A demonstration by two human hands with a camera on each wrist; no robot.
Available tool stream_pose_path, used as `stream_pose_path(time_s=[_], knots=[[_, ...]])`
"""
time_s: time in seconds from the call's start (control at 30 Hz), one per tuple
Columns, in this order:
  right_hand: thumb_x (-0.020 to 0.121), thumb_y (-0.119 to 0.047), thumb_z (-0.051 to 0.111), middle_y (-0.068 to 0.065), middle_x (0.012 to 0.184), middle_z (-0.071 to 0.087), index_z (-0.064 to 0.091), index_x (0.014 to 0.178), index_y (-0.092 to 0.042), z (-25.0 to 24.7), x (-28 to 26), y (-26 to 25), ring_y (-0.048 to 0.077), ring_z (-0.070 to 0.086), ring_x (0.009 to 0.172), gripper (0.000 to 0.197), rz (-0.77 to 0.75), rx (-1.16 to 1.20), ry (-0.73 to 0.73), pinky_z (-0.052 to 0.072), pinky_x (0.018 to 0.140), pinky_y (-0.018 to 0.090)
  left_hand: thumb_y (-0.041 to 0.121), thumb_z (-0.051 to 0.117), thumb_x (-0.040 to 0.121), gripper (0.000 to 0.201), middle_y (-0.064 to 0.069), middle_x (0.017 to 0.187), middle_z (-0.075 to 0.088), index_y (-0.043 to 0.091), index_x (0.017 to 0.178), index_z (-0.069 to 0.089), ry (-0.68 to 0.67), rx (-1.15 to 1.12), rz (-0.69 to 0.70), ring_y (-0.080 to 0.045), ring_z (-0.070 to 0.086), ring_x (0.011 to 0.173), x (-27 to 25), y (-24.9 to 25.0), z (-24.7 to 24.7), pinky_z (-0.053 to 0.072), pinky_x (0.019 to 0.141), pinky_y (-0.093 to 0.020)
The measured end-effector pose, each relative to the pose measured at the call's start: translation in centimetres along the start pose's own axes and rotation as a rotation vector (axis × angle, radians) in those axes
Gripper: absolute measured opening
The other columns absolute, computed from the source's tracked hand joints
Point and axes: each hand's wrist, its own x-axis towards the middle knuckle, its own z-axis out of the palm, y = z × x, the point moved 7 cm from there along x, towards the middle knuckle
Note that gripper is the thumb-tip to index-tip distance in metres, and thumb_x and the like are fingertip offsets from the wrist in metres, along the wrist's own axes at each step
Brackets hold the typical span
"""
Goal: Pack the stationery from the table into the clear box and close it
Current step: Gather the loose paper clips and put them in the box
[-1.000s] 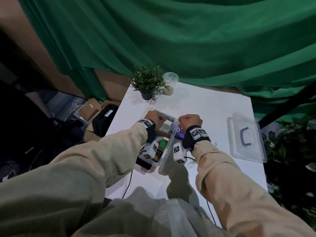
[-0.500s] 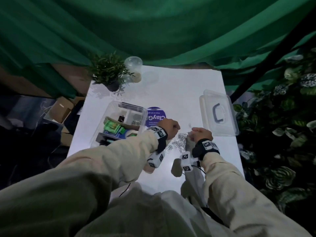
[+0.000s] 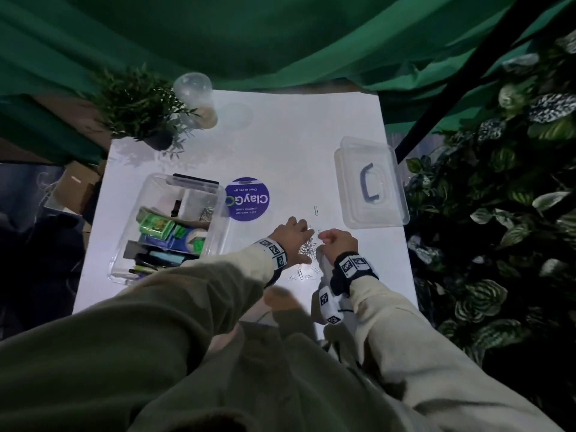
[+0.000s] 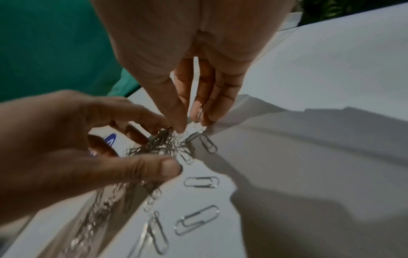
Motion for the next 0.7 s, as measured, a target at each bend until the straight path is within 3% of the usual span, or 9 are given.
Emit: stream_pose_path(time_s=[0.07,0.17,0.2,0.27,0.33,0.53,0.7], knots=[[0.074,-0.006,0.075,0.005,0.109,0.066,0.07,0.11,-0.014,0.6,-0.1,-0.4,0.014,0.061,0.087,0.037,-0.051,-0.068,-0.041,0.042,0.073,0.014,0.048,0.058,0.088,0.053,-0.006,0.129,0.046,0.017,0.131,0.048,-0.004,-0.022,0.011,-0.026,0.037,0.12,0.1,-0.1,0.0,0.045,0.087,-0.038],[0.076,-0.011,0.076,0.007,0.116,0.054,0.063,0.118,-0.012,1.4,-0.6,-0.9,0.014,0.056,0.073,0.044,-0.119,-0.194,-0.061,0.038,0.049,0.007,0.035,0.046,0.098,0.037,-0.006,0.124,0.051,0.017,0.129,0.054,0.001,-0.092,-0.007,-0.026,0.042,0.118,0.2,-0.4,0.0,0.046,0.089,-0.038],[0.077,-0.013,0.075,0.008,0.118,0.051,0.061,0.121,-0.013,1.6,-0.8,-1.0,0.016,0.057,0.079,0.046,-0.135,-0.248,-0.059,0.042,0.054,0.009,0.032,0.044,0.1,0.034,-0.007,0.121,0.053,0.017,0.127,0.057,0.004,-0.127,-0.023,-0.026,0.045,0.116,0.1,-0.5,-0.1,0.046,0.089,-0.039],[0.077,-0.018,0.075,0.009,0.12,0.047,0.059,0.123,-0.015,2.1,-1.1,-1.2,0.024,0.056,0.102,0.049,-0.164,-0.348,-0.041,0.05,0.078,0.025,0.028,0.045,0.1,0.031,-0.007,0.118,0.057,0.017,0.123,0.061,0.006,-0.203,-0.061,-0.026,0.051,0.112,0.1,-0.9,-0.6,0.046,0.09,-0.039],[0.077,-0.021,0.075,0.01,0.119,0.046,0.058,0.122,-0.015,2.6,-1.3,-1.2,0.028,0.053,0.11,0.048,-0.184,-0.391,-0.021,0.049,0.09,0.035,0.025,0.049,0.097,0.028,-0.008,0.116,0.061,0.017,0.119,0.065,0.011,-0.283,-0.108,-0.026,0.055,0.11,0.0,-1.4,-1.4,0.045,0.09,-0.035],[0.082,-0.019,0.069,0.012,0.116,0.047,0.06,0.114,-0.013,3.2,-1.7,-2.1,0.032,0.053,0.108,0.034,-0.237,-0.425,-0.019,0.048,0.091,0.037,0.023,0.067,0.087,0.022,-0.004,0.105,0.073,0.017,0.107,0.074,0.06,-0.474,-0.193,-0.02,0.065,0.101,-1.2,-3.3,-3.3,0.048,0.09,-0.028],[0.082,-0.022,0.062,0.014,0.111,0.048,0.063,0.103,-0.011,3.6,-2.1,-2.5,0.033,0.054,0.104,0.024,-0.268,-0.423,0.004,0.049,0.086,0.034,0.02,0.07,0.086,0.02,-0.006,0.098,0.075,0.014,0.104,0.075,0.127,-0.563,-0.224,-0.017,0.068,0.094,-2.6,-4.4,-4.5,0.051,0.086,-0.025]])
